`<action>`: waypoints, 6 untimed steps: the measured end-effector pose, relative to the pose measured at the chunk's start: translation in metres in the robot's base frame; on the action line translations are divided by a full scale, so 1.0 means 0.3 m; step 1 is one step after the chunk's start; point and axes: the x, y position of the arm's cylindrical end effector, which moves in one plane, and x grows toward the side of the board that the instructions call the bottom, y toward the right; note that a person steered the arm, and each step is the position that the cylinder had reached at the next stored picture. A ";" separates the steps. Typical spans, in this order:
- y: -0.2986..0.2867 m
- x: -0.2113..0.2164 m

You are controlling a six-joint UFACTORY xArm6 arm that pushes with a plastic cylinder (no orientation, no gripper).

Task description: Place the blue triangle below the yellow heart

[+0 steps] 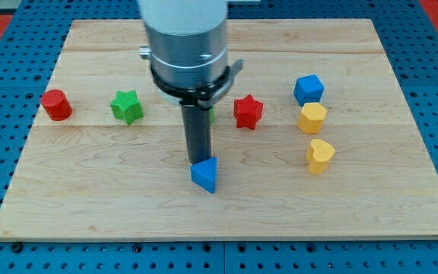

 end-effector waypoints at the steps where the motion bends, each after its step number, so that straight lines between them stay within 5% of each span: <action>1: -0.260 -0.019; 2: -0.162 0.072; 3: 0.188 0.072; 6: 0.257 0.110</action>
